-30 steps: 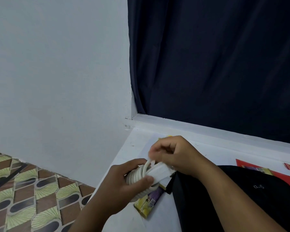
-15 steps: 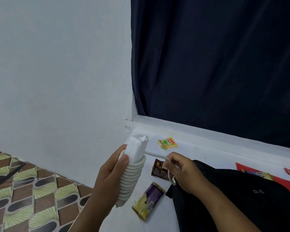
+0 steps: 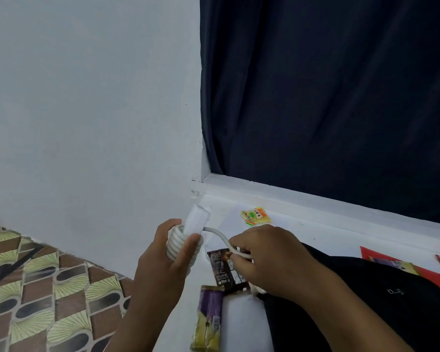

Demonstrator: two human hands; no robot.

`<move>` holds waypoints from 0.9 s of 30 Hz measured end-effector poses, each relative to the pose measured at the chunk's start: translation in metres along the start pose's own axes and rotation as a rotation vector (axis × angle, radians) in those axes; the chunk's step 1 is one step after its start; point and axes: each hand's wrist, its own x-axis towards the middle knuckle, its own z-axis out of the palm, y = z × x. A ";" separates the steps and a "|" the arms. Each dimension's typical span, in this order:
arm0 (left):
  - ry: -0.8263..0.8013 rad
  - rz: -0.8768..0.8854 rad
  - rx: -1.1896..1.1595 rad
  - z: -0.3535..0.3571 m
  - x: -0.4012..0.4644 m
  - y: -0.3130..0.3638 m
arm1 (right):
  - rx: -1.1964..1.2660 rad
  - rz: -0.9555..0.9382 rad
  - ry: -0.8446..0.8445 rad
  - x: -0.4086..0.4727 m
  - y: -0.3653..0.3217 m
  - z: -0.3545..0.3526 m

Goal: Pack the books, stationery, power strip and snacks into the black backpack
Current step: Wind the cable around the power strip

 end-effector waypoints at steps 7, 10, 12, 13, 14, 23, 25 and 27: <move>-0.365 0.109 0.145 0.001 0.001 -0.008 | 0.062 -0.176 -0.078 0.012 -0.010 -0.021; -0.538 0.170 0.108 0.003 -0.003 -0.005 | 0.328 -0.181 -0.061 0.023 -0.010 -0.017; -0.523 0.204 0.076 0.004 -0.006 -0.001 | 0.452 -0.160 -0.031 0.027 -0.011 -0.010; -0.496 0.219 0.060 0.005 -0.007 0.001 | 0.493 -0.154 0.003 0.028 -0.012 -0.008; -0.469 0.221 0.036 0.005 -0.008 0.003 | 0.531 -0.154 0.051 0.030 -0.011 -0.005; -0.446 0.070 -0.285 0.001 -0.011 0.005 | 1.060 0.195 0.079 0.014 0.026 0.030; -0.410 0.008 -0.417 -0.002 -0.009 0.007 | 1.176 0.236 -0.008 0.003 0.036 0.044; -0.385 -0.045 -0.508 -0.010 -0.005 0.010 | 1.144 0.239 -0.093 -0.006 0.042 0.056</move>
